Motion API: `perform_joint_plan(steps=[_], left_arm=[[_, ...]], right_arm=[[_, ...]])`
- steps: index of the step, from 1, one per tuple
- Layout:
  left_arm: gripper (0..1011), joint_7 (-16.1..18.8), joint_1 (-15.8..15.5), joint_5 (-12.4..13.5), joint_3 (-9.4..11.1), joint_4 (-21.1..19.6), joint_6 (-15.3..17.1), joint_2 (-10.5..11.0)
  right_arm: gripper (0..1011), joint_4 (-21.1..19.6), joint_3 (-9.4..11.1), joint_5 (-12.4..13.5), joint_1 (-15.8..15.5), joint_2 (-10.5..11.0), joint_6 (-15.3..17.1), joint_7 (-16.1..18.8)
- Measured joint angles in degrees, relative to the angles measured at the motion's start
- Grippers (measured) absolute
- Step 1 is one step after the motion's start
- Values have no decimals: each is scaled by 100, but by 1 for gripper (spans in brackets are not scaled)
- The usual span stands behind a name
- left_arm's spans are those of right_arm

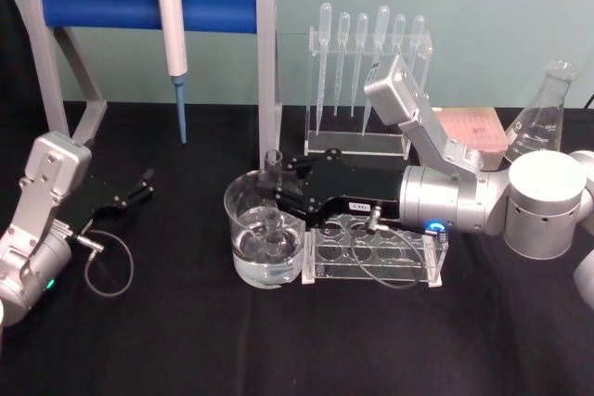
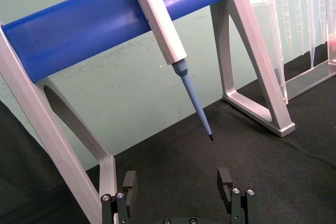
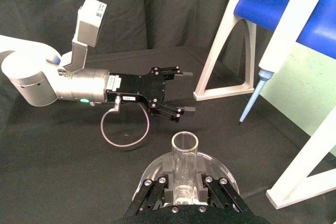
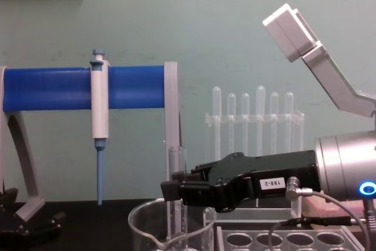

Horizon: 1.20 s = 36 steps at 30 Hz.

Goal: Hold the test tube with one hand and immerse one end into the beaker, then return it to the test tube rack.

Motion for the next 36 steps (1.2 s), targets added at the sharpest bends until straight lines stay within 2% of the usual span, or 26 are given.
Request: perform_joint_plan(steps=[36], left_arm=[[1000,0,0,0,0,0,0,0]], right_arm=[[241,0,0,0,0,0,1,0]])
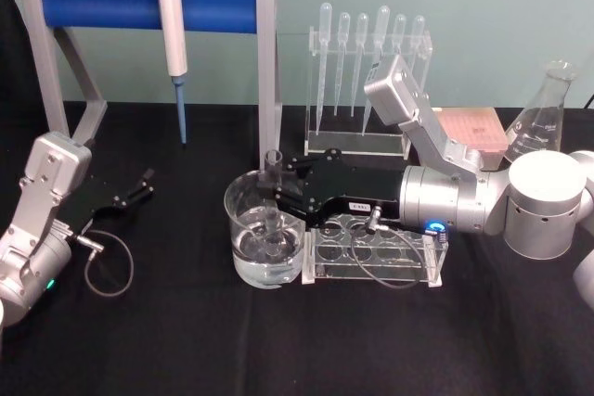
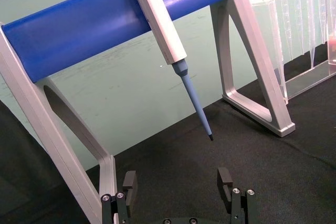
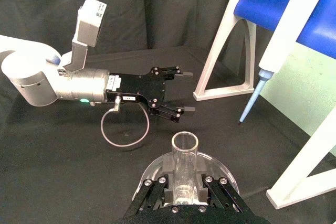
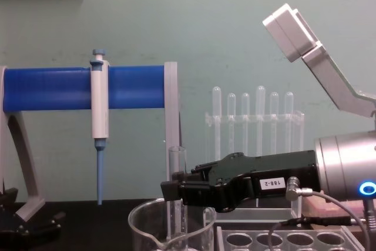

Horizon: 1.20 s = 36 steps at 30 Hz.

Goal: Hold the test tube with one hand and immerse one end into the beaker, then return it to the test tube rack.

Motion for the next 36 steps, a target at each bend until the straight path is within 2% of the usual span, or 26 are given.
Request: perform_joint_plan(steps=[36], left_arm=[[1000,0,0,0,0,0,0,0]], right_arm=[[241,0,0,0,0,0,0,0]])
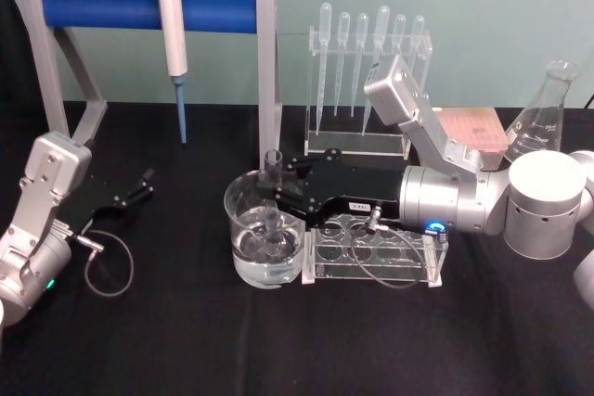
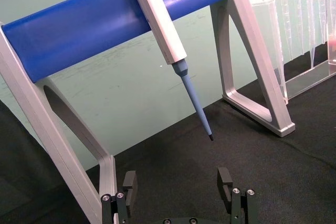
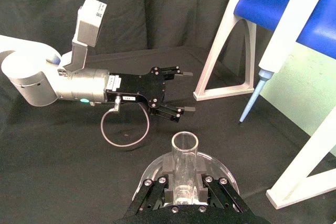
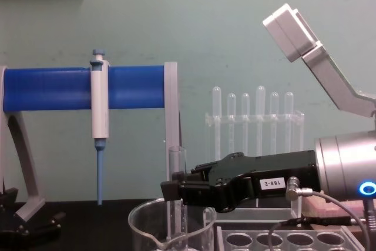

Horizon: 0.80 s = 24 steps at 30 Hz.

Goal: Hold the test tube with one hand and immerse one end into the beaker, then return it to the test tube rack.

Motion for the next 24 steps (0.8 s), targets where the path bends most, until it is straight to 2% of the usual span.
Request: perform_joint_plan(steps=[24], left_arm=[[1000,0,0,0,0,0,0,0]], right_arm=[[241,0,0,0,0,0,0,0]])
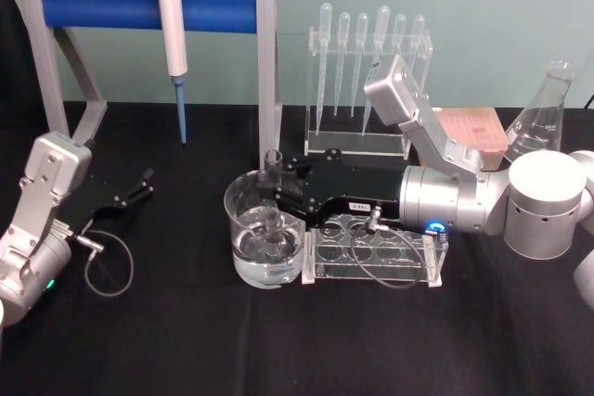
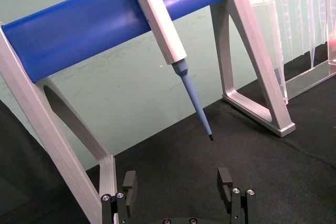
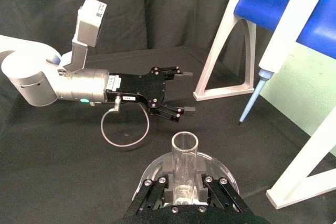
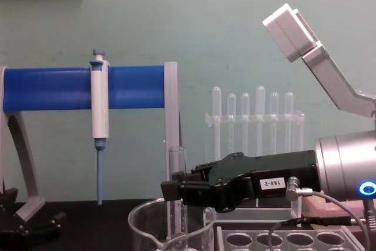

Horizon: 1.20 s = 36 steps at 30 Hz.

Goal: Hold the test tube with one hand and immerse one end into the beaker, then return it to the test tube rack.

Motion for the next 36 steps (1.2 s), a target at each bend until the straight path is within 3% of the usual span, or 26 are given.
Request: perform_joint_plan(steps=[36], left_arm=[[1000,0,0,0,0,0,0,0]], right_arm=[[241,0,0,0,0,0,0,0]])
